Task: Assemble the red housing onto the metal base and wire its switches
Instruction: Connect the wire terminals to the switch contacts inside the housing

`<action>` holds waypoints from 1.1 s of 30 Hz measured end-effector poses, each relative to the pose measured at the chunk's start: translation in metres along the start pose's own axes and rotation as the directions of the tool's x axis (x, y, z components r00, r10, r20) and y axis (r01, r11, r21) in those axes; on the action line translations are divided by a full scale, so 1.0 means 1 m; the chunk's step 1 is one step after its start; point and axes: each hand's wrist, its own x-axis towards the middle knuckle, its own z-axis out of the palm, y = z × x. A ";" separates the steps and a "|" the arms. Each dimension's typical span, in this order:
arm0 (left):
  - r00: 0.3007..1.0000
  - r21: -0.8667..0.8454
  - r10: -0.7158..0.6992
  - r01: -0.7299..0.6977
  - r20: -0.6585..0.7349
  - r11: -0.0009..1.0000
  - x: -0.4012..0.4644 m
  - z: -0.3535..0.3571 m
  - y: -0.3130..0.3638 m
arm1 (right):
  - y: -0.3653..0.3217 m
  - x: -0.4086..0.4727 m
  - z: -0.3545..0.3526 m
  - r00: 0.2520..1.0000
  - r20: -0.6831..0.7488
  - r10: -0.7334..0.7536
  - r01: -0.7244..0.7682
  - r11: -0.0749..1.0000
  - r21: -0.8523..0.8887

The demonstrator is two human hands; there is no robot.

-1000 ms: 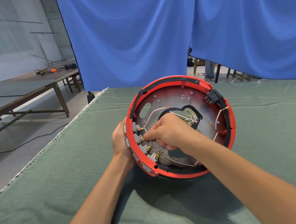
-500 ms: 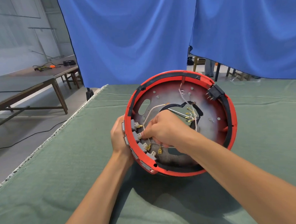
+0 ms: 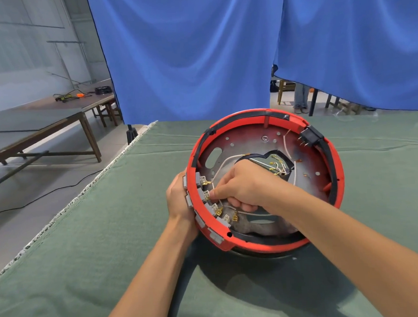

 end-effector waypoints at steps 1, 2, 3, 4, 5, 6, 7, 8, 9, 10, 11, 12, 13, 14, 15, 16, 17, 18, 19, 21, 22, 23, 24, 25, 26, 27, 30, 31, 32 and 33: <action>1.000 -0.005 -0.010 0.010 0.001 1.000 -0.001 0.001 0.001 | 0.000 0.001 0.000 1.000 0.004 0.007 -0.007 1.000 0.019; 1.000 -0.014 -0.023 0.023 0.001 1.000 -0.002 0.002 0.003 | 0.000 0.002 0.000 1.000 0.005 0.005 -0.005 0.999 0.038; 0.999 -0.018 -0.032 0.032 -0.002 0.999 -0.002 0.002 0.005 | 0.001 0.003 0.001 1.000 0.002 -0.008 0.008 0.999 0.045; 0.999 -0.019 -0.033 0.033 -0.006 0.999 -0.001 0.001 0.005 | 0.001 0.003 0.002 1.000 -0.002 -0.025 0.025 0.999 0.039; 1.000 -0.014 -0.025 0.025 -0.012 1.000 0.000 0.000 0.005 | 0.002 0.002 0.004 0.999 -0.005 -0.038 0.038 0.999 0.023; 1.000 -0.008 -0.014 0.014 -0.016 1.000 0.000 -0.001 0.004 | 0.002 0.002 0.005 0.999 -0.007 -0.043 0.043 0.999 0.005; 1.000 -0.005 -0.004 0.004 -0.023 1.000 0.001 -0.001 0.003 | 0.002 0.002 0.005 0.999 -0.009 -0.043 0.043 0.999 -0.008; 1.000 -0.008 0.000 0.000 -0.028 1.000 0.000 -0.001 0.002 | 0.002 0.003 0.005 0.999 -0.015 -0.041 0.041 0.999 -0.011; 1.000 -0.015 -0.005 0.005 -0.025 1.000 0.000 0.000 0.002 | 0.002 0.003 0.006 0.999 -0.025 -0.037 0.036 0.999 -0.006; 1.000 -0.027 -0.020 0.019 -0.013 0.999 0.001 0.000 0.002 | 0.002 0.004 0.007 0.999 -0.035 -0.028 0.028 1.000 -0.001; 0.999 -0.047 -0.039 0.039 0.007 0.998 0.002 -0.001 0.002 | 0.003 0.004 0.008 0.999 -0.048 -0.017 0.017 1.000 0.001; 0.998 -0.063 -0.059 0.060 0.026 0.996 0.003 -0.002 0.003 | 0.005 0.004 0.009 0.998 -0.063 -0.009 0.010 1.000 0.005; 0.997 -0.049 -0.073 0.074 0.024 0.996 0.004 -0.002 0.003 | 0.007 0.005 0.010 0.997 -0.083 -0.005 0.006 1.000 0.016; 0.997 -0.014 -0.082 0.082 0.008 0.997 0.004 -0.001 0.003 | 0.009 0.006 0.009 0.995 -0.102 0.006 -0.002 0.999 0.041; 0.996 0.026 -0.085 0.085 -0.014 0.996 0.003 0.000 0.003 | 0.011 0.008 0.007 0.993 -0.118 0.022 -0.014 0.997 0.074; 0.996 0.064 -0.084 0.086 -0.041 0.994 0.003 0.002 0.003 | 0.012 0.009 0.005 0.991 -0.130 0.036 -0.023 0.995 0.101; 0.994 0.096 -0.079 0.085 -0.070 0.992 0.003 0.004 0.003 | 0.013 0.010 0.004 0.989 -0.139 0.044 -0.027 0.993 0.117; 0.993 0.122 -0.074 0.084 -0.089 0.989 0.003 0.006 0.003 | 0.013 0.011 0.003 0.988 -0.146 0.047 -0.028 0.991 0.127; 0.993 0.141 -0.076 0.089 -0.093 0.986 0.001 0.006 0.002 | 0.014 0.011 0.003 0.987 -0.153 0.049 -0.028 0.990 0.136; 0.988 0.149 -0.124 0.136 -0.092 0.979 -0.003 0.006 0.001 | 0.015 0.013 0.005 0.984 -0.169 0.052 -0.028 0.989 0.145; 0.983 0.138 -0.167 0.177 -0.079 0.975 -0.005 0.005 0.000 | 0.015 0.014 0.005 0.982 -0.180 0.052 -0.027 0.990 0.140; 0.975 0.118 -0.216 0.222 -0.060 0.968 -0.008 0.005 0.000 | 0.015 0.015 0.007 0.980 -0.194 0.047 -0.023 0.992 0.128; 0.965 0.094 -0.260 0.262 -0.033 0.960 -0.011 0.005 -0.001 | 0.014 0.015 0.008 0.977 -0.209 0.037 -0.014 0.994 0.109; 0.956 0.069 -0.292 0.292 -0.017 0.954 -0.012 0.005 -0.001 | 0.014 0.015 0.010 0.975 -0.223 0.020 0.000 0.996 0.089; 0.955 0.041 -0.297 0.298 -0.024 0.954 -0.012 0.005 -0.002 | 0.013 0.016 0.013 0.972 -0.234 0.001 0.016 0.997 0.071; 0.956 0.009 -0.291 0.292 -0.040 0.956 -0.013 0.005 -0.001 | 0.013 0.016 0.016 0.970 -0.241 -0.019 0.033 0.998 0.054; 0.962 -0.103 -0.261 0.253 -0.073 0.962 -0.013 0.004 0.003 | 0.010 0.015 0.025 0.966 -0.248 -0.073 0.078 0.997 0.011; 0.964 -0.125 -0.257 0.247 -0.071 0.961 -0.013 0.003 0.004 | 0.009 0.016 0.027 0.965 -0.251 -0.081 0.085 0.996 0.004; 0.965 -0.140 -0.252 0.241 -0.068 0.960 -0.012 0.002 0.004 | 0.008 0.016 0.029 0.964 -0.253 -0.087 0.090 0.996 0.001; 0.968 -0.151 -0.242 0.230 -0.068 0.961 -0.012 0.002 0.005 | 0.007 0.015 0.029 0.963 -0.254 -0.089 0.093 0.996 0.004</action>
